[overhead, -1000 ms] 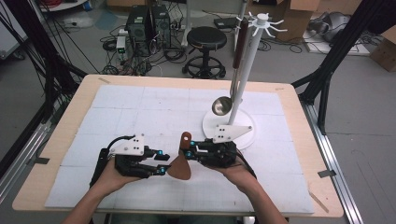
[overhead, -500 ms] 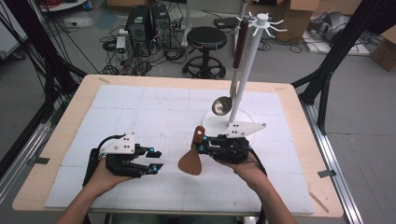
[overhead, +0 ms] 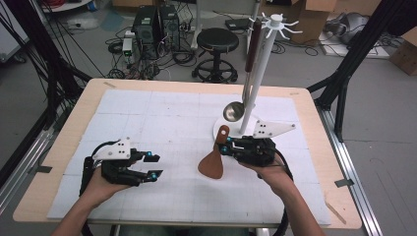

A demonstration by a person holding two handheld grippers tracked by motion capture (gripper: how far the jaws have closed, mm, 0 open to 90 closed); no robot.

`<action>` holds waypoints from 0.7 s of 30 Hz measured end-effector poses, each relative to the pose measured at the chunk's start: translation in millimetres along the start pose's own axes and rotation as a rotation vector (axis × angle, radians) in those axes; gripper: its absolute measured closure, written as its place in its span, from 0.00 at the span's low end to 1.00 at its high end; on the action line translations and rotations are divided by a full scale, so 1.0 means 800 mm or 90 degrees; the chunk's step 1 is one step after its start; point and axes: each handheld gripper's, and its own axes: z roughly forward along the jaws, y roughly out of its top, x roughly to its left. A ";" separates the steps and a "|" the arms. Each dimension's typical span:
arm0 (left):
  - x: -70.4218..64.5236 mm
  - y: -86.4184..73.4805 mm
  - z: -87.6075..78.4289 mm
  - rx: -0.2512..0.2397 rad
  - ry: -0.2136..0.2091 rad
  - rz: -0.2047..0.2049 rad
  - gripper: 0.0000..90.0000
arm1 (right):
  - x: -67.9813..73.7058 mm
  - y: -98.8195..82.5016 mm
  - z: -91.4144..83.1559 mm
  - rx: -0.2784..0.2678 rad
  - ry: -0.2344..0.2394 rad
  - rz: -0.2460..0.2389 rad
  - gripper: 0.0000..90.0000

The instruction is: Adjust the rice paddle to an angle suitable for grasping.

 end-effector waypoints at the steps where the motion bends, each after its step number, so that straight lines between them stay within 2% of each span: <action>1: 0.001 0.000 -0.001 0.000 0.003 -0.001 0.53 | -0.001 0.001 -0.001 0.001 -0.001 0.000 0.92; 8: 0.006 -0.002 -0.010 -0.002 0.030 -0.015 0.43 | -0.006 0.005 -0.009 0.003 -0.009 -0.001 0.92; 11: 0.011 -0.004 -0.013 -0.002 0.054 -0.027 0.34 | -0.008 0.007 -0.012 0.005 -0.013 0.000 0.92; 15: 0.018 -0.007 -0.019 0.001 0.072 -0.039 0.27 | -0.012 0.012 -0.016 0.005 -0.019 0.000 0.92; 21: 0.023 -0.010 -0.029 -0.009 0.097 -0.047 0.24 | -0.015 0.021 -0.022 0.002 -0.024 -0.003 0.92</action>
